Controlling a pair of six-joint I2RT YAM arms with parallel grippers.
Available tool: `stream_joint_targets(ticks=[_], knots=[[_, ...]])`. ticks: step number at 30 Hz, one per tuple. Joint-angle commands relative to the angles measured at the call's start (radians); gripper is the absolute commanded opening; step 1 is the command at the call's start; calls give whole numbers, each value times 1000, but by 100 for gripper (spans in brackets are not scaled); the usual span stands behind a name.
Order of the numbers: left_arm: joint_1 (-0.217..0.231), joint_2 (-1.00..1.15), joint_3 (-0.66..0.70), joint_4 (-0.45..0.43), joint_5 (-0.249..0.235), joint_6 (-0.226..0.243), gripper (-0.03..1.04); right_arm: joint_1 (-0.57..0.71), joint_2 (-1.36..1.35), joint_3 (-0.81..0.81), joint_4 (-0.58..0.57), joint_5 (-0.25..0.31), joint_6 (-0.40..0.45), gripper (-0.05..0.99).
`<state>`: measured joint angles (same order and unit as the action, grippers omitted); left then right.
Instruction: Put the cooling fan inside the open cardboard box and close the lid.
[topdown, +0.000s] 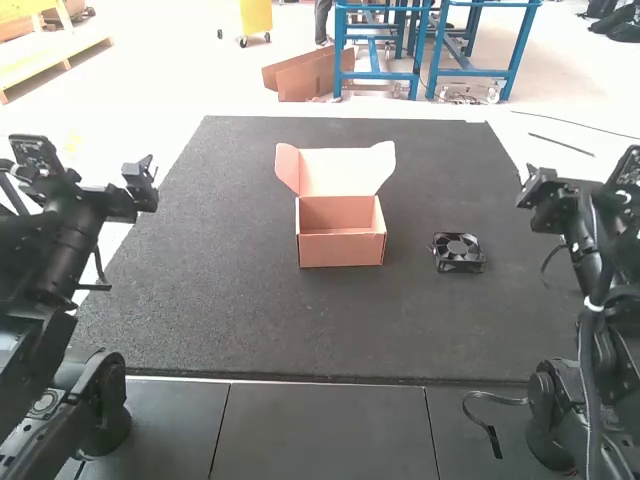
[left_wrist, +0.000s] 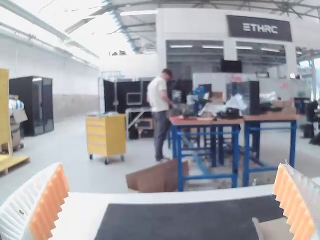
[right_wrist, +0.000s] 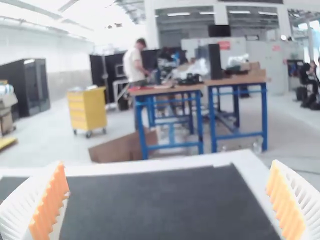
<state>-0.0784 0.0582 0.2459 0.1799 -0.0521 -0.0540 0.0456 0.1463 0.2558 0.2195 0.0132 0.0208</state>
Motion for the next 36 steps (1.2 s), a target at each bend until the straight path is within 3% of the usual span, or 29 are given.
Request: stream_joint_targets(ticks=[1,5,9,10,12,14,18,20,23,24,26,30,36], knots=[[2,81,90,-3,-22,-4,97,8,130,114,0,30,44,91],[0,226,220,-40,-45,-4,97,8,277,292,-98,39,88,91],[6,384,369,-165,-74,-6,97,7,443,497,-301,57,166,90],[5,414,412,-214,-72,-4,97,7,477,545,-355,48,179,90],[0,480,490,-293,-66,-4,97,8,533,635,-440,-30,211,90],[-4,535,549,-353,-65,-6,97,17,578,694,-513,-32,182,90],[-6,638,618,-425,-43,-6,97,33,673,797,-658,-29,25,90],[-4,677,644,-458,-43,-6,97,30,743,841,-761,-32,19,90],[-11,724,681,-494,-42,-6,97,33,799,887,-786,-21,21,90],[-15,741,698,-510,-32,-4,97,30,814,898,-802,-16,14,90],[-26,769,733,-553,40,-6,97,22,866,927,-858,-16,-21,91],[-67,815,748,-623,120,-6,97,17,978,991,-970,-22,-33,91],[-147,868,799,-697,123,-6,97,7,1089,1016,-1011,-22,-96,90]])
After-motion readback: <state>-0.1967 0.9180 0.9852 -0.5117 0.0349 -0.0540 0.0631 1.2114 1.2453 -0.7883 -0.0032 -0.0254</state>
